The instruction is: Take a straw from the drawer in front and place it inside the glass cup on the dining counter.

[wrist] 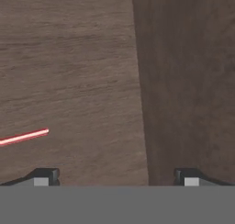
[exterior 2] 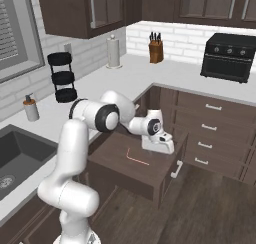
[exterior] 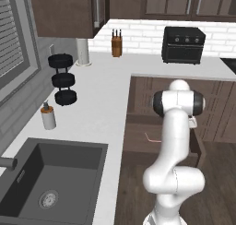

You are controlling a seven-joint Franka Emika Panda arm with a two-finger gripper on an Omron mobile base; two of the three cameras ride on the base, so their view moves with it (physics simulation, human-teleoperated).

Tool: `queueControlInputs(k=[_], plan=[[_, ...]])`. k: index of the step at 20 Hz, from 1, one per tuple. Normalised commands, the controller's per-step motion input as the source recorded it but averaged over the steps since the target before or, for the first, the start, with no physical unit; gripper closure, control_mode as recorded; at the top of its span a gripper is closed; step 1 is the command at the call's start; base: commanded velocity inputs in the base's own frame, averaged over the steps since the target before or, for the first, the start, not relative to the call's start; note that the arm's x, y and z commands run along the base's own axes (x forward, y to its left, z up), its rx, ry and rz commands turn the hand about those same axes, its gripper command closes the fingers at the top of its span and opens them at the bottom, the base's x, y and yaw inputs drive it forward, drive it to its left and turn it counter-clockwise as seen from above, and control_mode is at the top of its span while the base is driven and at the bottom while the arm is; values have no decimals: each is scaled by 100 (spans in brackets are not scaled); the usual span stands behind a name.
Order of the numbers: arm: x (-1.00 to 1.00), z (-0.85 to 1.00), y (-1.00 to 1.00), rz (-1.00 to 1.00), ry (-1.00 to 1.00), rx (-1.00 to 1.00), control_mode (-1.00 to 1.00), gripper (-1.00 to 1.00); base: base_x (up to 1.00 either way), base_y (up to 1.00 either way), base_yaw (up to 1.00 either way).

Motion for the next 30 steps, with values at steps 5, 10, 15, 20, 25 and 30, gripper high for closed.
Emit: queueControlInputs(k=[5,10,15,20,25,30], plan=[[-25,17,96,14,-5,1,-100,-100,0,0,0],[-4,4,89,18,-5,5,-100,-100,0,0,0],[16,0,48,17,-1,11,-100,-100,0,0,0],[33,-4,25,15,0,10,-100,-100,0,0,0],[35,-15,23,15,-2,9,-100,-100,0,0,0],[33,-30,8,10,-10,4,-100,-100,0,0,0]])
